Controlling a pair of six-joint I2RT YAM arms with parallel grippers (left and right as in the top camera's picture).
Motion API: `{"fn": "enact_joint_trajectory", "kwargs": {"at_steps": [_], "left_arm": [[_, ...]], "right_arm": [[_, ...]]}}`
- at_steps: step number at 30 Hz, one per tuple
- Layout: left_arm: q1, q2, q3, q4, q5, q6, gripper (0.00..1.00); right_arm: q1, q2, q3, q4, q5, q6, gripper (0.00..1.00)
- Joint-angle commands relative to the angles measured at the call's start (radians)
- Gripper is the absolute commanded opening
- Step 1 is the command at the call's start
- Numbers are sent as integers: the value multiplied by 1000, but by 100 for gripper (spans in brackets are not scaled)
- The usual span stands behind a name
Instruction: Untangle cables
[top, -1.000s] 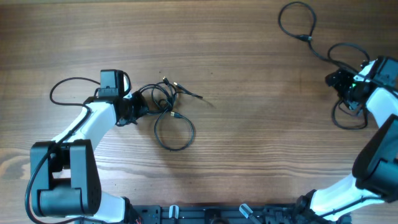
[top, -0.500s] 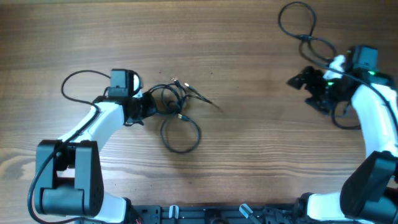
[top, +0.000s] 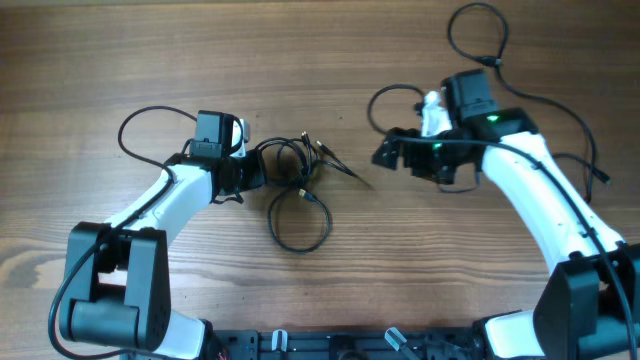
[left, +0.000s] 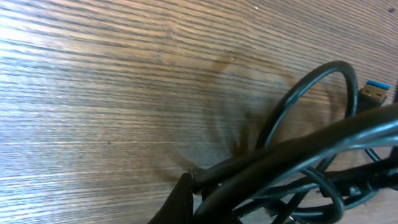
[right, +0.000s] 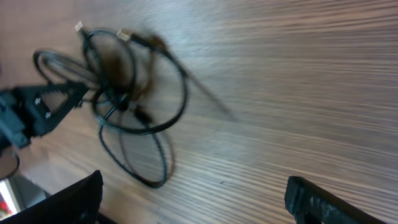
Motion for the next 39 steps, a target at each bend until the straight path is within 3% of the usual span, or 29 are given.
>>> {"fn": "enact_joint_trajectory", "kwargs": {"at_steps": [1,5,11,15,25,27,28,29,34,39], "left_arm": [[-6,7,-10,3,60,20,4],[-6,-11,-5,2,111,20,4],[3,-115,-5,-53,-46,11,4],[3,-128,-5,-71,55,21,4],[4,-127,-5,-93,78,19,4],[4,-127,-5,-97,78,19,4],[4,-127,-5,-97,78,19,4],[4,-127,-5,-97,78,19,4],[4,-127,-5,-96,77,19,4],[4,-127,-5,-97,51,19,4]], "right_arm": [[87,13,4,32,26,-7,96],[179,13,4,89,28,-6,96],[297,41,4,216,116,145,91],[345,87,4,288,134,195,90],[407,273,4,505,138,220,73],[407,290,4,529,138,190,58],[408,302,4,543,137,173,34],[410,308,4,544,137,174,28],[421,323,5,566,174,82,29],[390,281,50,541,186,16,47]]}}
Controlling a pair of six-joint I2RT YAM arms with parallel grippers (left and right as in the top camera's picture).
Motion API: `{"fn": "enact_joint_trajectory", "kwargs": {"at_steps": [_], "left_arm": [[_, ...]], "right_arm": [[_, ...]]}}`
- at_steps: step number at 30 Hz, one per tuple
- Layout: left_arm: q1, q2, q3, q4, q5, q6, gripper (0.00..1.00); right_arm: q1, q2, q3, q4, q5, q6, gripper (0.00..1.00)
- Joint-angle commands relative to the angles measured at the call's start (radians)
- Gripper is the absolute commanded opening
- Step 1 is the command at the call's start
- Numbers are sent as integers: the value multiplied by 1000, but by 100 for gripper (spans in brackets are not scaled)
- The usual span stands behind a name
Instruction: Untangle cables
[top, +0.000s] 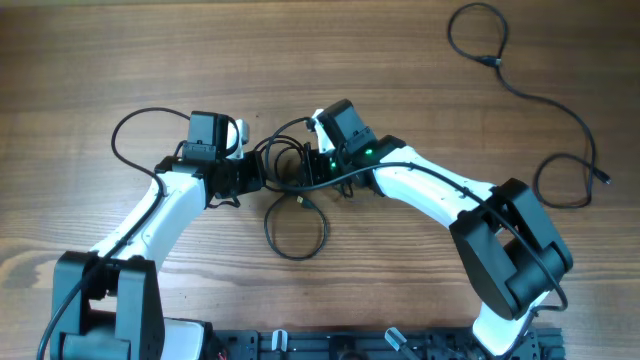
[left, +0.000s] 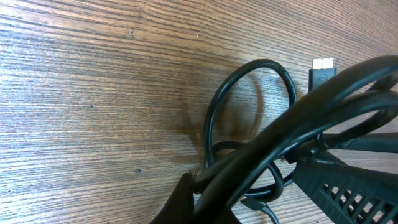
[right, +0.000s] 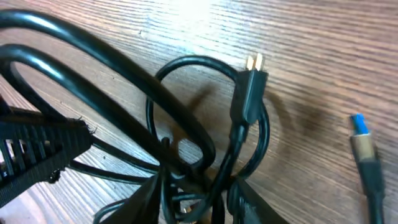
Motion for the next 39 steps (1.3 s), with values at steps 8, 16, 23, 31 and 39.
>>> {"fn": "enact_joint_trajectory", "kwargs": {"at_steps": [8,16,23,31,39], "left_arm": [[1,-21,-5,3,2,16,4],[1,-21,-5,3,2,16,4],[1,-21,-5,3,2,16,4],[1,-21,-5,3,1,16,4],[1,-21,-5,3,1,16,4]], "right_arm": [[-5,-115,82,-88,22,-172,63],[108,-102,80,-92,121,-193,54],[109,-15,80,-97,137,-193,51],[109,32,71,-104,115,-190,39],[109,33,-8,-24,128,-191,39]]}}
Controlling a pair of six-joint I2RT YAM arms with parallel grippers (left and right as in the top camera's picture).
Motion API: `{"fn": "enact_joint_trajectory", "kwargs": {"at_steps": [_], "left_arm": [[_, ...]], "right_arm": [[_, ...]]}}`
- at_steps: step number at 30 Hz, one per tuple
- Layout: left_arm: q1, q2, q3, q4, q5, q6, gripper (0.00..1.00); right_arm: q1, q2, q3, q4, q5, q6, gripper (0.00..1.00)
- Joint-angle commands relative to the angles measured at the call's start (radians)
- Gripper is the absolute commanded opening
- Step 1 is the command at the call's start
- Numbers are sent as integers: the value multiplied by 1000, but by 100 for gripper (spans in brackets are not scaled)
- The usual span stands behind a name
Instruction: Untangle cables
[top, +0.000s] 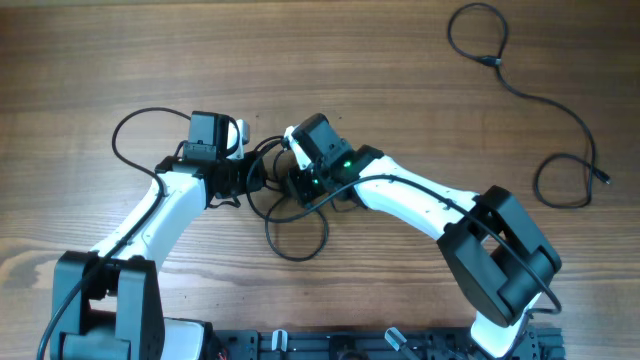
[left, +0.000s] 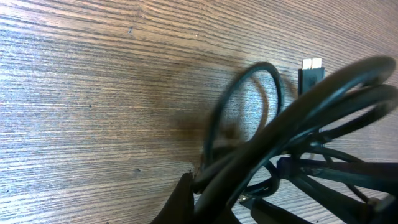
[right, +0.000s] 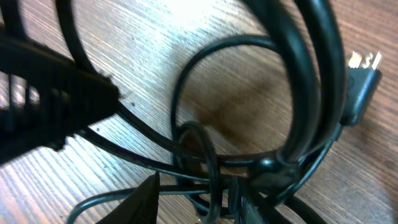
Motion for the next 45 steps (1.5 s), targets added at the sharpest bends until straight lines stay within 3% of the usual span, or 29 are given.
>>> {"fn": "enact_joint_trajectory", "kwargs": {"at_steps": [1,11,13,14,16,17,18,19,20,22,26,31,37,45], "left_arm": [[1,-21,-5,3,2,16,4],[1,-21,-5,3,2,16,4],[1,-21,-5,3,2,16,4],[1,-21,-5,3,2,16,4],[3,-24,4,-1,2,16,22],[8,-29,18,-17,2,15,37],[21,-43,48,-60,2,12,67],[28,-51,62,-81,2,10,79],[39,-66,82,-114,4,8,81],[51,-98,103,-173,31,-1,78],[48,-109,99,-314,41,-142,53],[15,-109,49,-309,51,-247,53],[13,-109,8,-285,113,-567,47],[13,-109,-50,-183,70,-815,46]], "right_arm": [[-2,22,-37,22,15,-16,39],[-2,75,-38,35,33,19,27],[-3,79,-38,37,33,37,7],[-3,75,-37,36,32,37,4],[-14,53,-34,36,21,63,4],[-24,34,-32,38,1,89,4],[-36,16,-31,43,-26,115,5],[-44,8,-31,46,-46,129,4],[-54,3,-31,50,-76,153,4],[-68,3,-31,55,-150,198,4],[-72,3,-31,74,-219,275,4],[-72,3,-31,84,-219,298,4],[-72,4,-31,87,-215,296,4],[-72,4,-31,92,-215,296,4]]}}
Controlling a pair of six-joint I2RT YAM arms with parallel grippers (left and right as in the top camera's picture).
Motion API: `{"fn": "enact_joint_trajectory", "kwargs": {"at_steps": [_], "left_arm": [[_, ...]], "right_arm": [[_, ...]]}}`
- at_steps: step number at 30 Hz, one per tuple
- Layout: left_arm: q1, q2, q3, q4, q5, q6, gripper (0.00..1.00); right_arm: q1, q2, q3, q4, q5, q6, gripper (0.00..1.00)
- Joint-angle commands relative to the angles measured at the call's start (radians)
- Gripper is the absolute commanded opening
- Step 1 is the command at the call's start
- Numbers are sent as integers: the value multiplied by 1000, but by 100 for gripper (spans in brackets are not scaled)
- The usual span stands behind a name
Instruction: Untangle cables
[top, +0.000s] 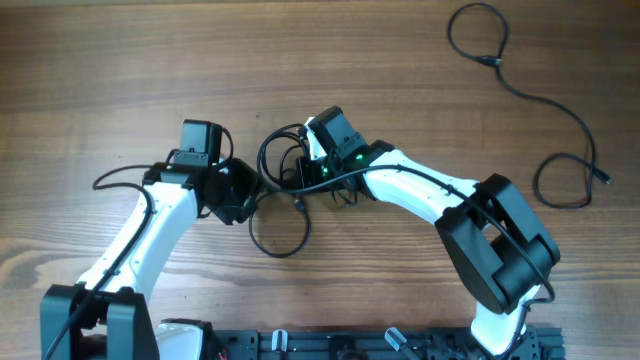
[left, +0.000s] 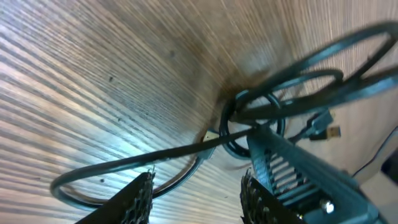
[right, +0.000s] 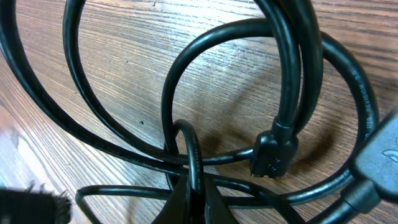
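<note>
A tangle of black cables (top: 272, 150) lies mid-table, with a loose loop (top: 278, 232) trailing toward me. My right gripper (top: 298, 176) sits in the tangle; in the right wrist view the gripper (right: 196, 194) is shut on a thin cable loop (right: 188, 142), beside a black plug (right: 273, 152) and thicker coils (right: 292, 56). My left gripper (top: 243, 196) stands just left of the tangle. In its wrist view the gripper (left: 196, 190) is open with nothing between the fingers; the cables (left: 273, 106) lie beyond it, next to the right arm's finger (left: 298, 180).
A separate black cable (top: 520, 90) snakes along the far right of the wooden table (top: 400, 290), from a loop at the back to a curl near the right edge. The left arm's own lead (top: 120, 178) arcs out to its left.
My left gripper has let go of the cable bundle, stands open, and has drawn back a little toward me. My right gripper, open before, is now shut on a thin cable loop.
At first my left gripper held the tangle while the right hung open well to the right. Then the right gripper was open at the tangle, and afterwards deeper among the coils. Now the right holds a thin loop and the left is open.
</note>
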Motion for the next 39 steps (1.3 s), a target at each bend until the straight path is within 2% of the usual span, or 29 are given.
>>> {"fn": "enact_joint_trajectory", "kwargs": {"at_steps": [1,7,11,12,14,17,20,24,27,30,34,37,39], "left_arm": [[-3,-3,-49,38,-10,-146,45],[-3,-3,-162,215,-48,-167,39],[-3,-3,-192,274,-143,-166,37],[-3,-3,-192,274,-171,-166,31],[0,-3,-192,277,-229,-166,4],[28,-4,-192,284,-255,-149,4],[88,-4,-191,285,-207,-44,4],[157,-6,-146,283,56,227,13],[188,-6,-54,169,195,343,22],[189,-6,39,51,200,447,33],[187,-6,61,24,180,604,47],[187,-6,61,5,115,650,51],[187,-6,60,-3,76,650,48]], "right_arm": [[4,-32,-9,13,-23,11,4],[5,-32,-9,13,-24,11,4],[5,-32,-9,10,-63,-47,4],[5,-32,-9,10,-83,-71,4],[4,-32,-9,1,-124,-130,4],[3,-32,-9,-34,-161,-216,4],[3,-32,-9,-32,-211,-237,4],[3,-32,-9,39,-350,-231,4],[3,-32,-9,54,-380,-196,4],[3,-32,-9,48,-385,-192,4],[3,-32,-9,57,-435,-135,4],[3,-32,-9,61,-517,-135,4],[3,-32,-9,60,-572,-135,4]]}}
